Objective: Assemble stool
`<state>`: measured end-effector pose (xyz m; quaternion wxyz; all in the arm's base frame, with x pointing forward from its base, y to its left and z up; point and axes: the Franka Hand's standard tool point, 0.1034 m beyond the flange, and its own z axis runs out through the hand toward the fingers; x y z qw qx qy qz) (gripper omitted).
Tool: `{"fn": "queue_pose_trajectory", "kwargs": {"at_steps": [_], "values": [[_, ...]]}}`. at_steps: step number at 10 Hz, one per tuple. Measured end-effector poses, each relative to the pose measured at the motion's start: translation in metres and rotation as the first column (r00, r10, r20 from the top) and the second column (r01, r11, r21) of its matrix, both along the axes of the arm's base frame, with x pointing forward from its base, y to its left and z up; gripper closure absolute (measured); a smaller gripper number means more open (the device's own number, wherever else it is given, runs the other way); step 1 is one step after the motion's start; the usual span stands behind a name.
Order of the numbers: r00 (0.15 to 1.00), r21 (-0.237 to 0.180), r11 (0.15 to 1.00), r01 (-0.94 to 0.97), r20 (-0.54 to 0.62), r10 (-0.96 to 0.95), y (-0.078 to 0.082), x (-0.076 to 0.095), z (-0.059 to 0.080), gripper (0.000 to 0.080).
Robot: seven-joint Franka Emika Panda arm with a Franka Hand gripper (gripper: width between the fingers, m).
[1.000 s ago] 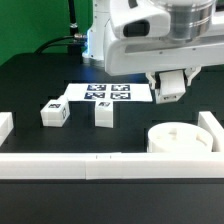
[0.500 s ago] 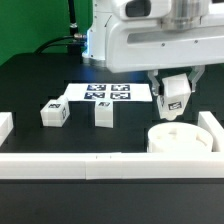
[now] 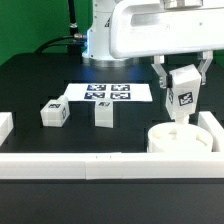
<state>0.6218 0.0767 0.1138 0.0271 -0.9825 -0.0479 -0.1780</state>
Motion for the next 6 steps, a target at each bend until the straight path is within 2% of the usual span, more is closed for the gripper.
{"fn": "queue_pose_trajectory", "kwargs": {"at_steps": [1,2,6], "values": [[0.996,-0.036,0.995,-0.093,0.012,0.094,0.0059,-0.0043,-0.01,0.0474],[0.99,-0.053,0.989,-0.141,0.011,0.141,0.0109,-0.0031,-0.0142,0.0474],[0.987,-0.058,0.986,-0.159,0.007,0.16,0.0135,0.001,-0.0124,0.0474]]}}
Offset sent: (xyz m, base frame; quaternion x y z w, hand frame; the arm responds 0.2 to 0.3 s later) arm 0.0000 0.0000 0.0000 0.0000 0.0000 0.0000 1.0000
